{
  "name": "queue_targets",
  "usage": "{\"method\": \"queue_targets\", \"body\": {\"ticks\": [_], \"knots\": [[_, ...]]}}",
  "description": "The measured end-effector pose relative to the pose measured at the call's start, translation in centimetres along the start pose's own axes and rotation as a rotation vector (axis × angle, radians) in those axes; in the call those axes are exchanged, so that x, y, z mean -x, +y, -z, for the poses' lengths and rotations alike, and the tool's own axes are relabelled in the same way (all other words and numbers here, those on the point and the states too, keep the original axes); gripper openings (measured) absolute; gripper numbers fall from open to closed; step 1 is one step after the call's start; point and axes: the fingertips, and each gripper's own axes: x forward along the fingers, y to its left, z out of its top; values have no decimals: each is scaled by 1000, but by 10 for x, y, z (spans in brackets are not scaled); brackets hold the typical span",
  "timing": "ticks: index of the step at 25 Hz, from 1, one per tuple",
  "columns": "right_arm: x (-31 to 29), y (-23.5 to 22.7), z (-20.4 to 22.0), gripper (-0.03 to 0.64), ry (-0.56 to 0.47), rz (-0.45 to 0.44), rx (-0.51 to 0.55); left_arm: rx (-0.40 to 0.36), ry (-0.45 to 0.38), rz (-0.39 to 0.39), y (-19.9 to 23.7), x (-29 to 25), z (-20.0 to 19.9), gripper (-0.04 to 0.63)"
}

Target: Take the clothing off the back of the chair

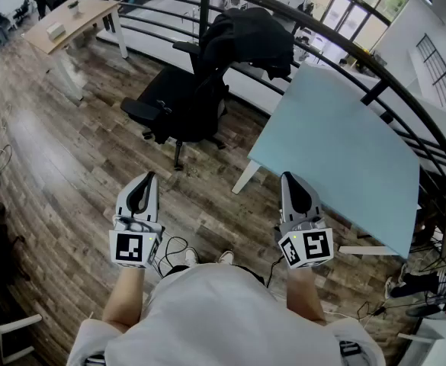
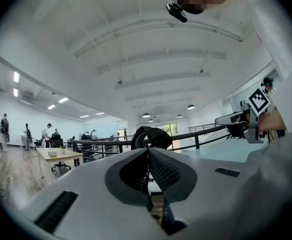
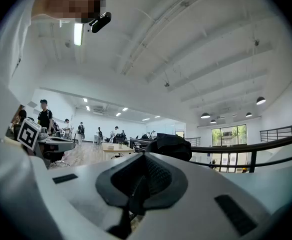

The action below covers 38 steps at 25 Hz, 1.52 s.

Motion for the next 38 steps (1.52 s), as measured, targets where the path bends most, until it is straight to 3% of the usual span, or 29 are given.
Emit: {"method": "queue_targets", "body": {"ticks": [7,12,22,28,38], "knots": [[-1,4,3,18,8,-1,-3,8,-26,14,0,2,0,25],[-4,14,1,19,-31,-31,-78,17,-16,10,10,7,9,25],[-1,38,17,20,40,21,-34,58,4,82,22,0,35,25],[-2,14,32,20,62,74,-67,59,16,122,12,-25,41,25],[-106,-69,38,20,-16,-4,-117,9,20,81,0,-133,28,25]]}}
